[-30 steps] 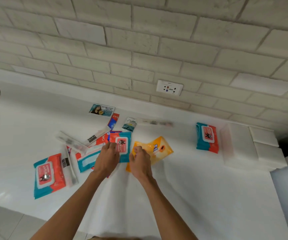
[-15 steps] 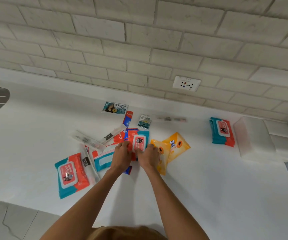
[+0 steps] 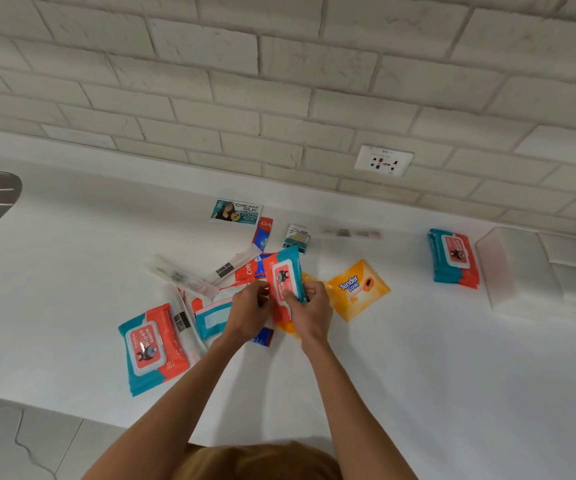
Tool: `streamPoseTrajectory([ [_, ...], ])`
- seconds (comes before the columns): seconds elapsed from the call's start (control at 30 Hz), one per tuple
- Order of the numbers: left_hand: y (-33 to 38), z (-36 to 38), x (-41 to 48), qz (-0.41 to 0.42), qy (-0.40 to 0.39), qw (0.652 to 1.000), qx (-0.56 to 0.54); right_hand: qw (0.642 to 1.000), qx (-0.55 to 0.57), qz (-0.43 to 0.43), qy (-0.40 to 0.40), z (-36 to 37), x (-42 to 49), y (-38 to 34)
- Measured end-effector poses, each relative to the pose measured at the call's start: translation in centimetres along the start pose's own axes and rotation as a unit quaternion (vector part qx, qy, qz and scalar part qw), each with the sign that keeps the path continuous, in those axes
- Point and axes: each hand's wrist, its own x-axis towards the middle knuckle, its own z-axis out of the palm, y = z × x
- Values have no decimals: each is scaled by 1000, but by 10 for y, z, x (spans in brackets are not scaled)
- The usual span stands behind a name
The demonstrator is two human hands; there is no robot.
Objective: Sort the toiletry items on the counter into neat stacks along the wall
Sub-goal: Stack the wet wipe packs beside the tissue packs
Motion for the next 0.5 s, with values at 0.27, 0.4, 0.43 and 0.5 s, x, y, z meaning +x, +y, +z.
streamPoseTrajectory([
  [0.27,20,-32,0,139,63,987,-59,996,-4,-74,-49,-52,6,-15],
  [0.4,37,-46,1,221,-38,974,38,987,-21,-117,-106,-74,8,-35],
  [0.43,40,-49,0,232,-52,970,53,987,-26,-117,-109,-79,8,-42],
  [0.5,46,-56,-4,231,-68,969,50,989,-26,-95,-114,-89,7,-57],
])
